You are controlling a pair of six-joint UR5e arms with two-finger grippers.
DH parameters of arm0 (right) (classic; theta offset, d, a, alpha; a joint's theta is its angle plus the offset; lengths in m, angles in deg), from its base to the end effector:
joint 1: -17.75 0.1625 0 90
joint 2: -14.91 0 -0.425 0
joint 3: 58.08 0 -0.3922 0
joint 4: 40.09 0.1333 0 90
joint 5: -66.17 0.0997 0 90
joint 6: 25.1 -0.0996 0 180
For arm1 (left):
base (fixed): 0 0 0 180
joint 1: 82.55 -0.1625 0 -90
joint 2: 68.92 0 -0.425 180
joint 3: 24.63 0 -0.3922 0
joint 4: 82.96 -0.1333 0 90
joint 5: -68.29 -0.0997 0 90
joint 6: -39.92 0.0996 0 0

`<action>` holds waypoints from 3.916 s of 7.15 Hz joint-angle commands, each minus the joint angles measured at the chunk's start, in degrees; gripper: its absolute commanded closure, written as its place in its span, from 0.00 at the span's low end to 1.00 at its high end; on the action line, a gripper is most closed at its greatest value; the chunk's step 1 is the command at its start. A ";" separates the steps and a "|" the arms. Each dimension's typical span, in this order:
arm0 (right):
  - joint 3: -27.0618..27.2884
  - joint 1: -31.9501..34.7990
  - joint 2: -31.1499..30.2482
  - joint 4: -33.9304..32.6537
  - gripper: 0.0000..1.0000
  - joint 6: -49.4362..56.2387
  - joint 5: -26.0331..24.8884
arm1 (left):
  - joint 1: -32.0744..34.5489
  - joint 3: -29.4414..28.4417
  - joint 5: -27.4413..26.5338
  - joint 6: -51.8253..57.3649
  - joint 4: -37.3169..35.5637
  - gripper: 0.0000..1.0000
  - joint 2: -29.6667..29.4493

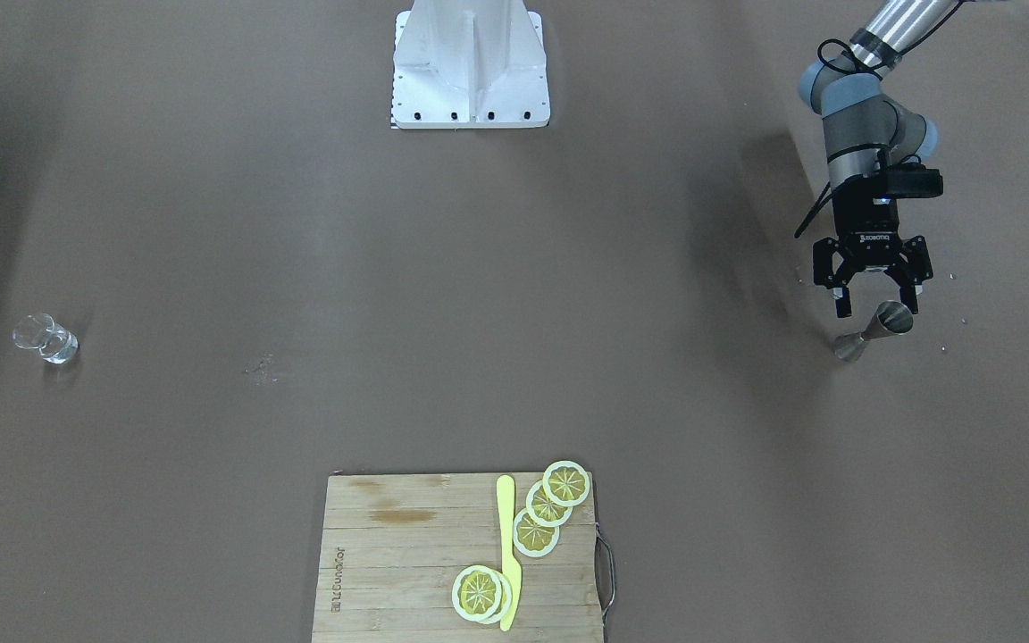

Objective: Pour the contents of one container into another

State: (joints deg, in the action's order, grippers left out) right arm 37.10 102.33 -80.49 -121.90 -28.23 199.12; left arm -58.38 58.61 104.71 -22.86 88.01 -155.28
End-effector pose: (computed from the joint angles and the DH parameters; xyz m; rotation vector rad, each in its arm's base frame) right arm 0.0216 -0.4652 0.6455 0.0764 -0.7564 -0.0902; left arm 0.3211 -0.3780 0.5831 1.2199 0.6705 -0.5293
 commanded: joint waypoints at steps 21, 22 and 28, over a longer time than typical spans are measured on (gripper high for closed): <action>1.59 0.68 1.88 0.43 0.00 -0.82 4.08 | 18.59 24.96 48.06 12.04 -44.52 0.03 -14.59; 1.67 0.68 1.97 0.43 0.00 -0.82 4.08 | 23.07 24.17 54.31 15.90 -50.49 0.03 -18.37; 1.94 1.56 2.06 0.43 0.00 -0.82 3.82 | 48.49 15.75 89.47 49.72 -70.68 0.03 -22.98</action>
State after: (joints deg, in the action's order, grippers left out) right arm 39.07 103.81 -78.51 -121.48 -29.02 203.16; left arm -14.60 77.13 186.76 20.21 18.35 -178.86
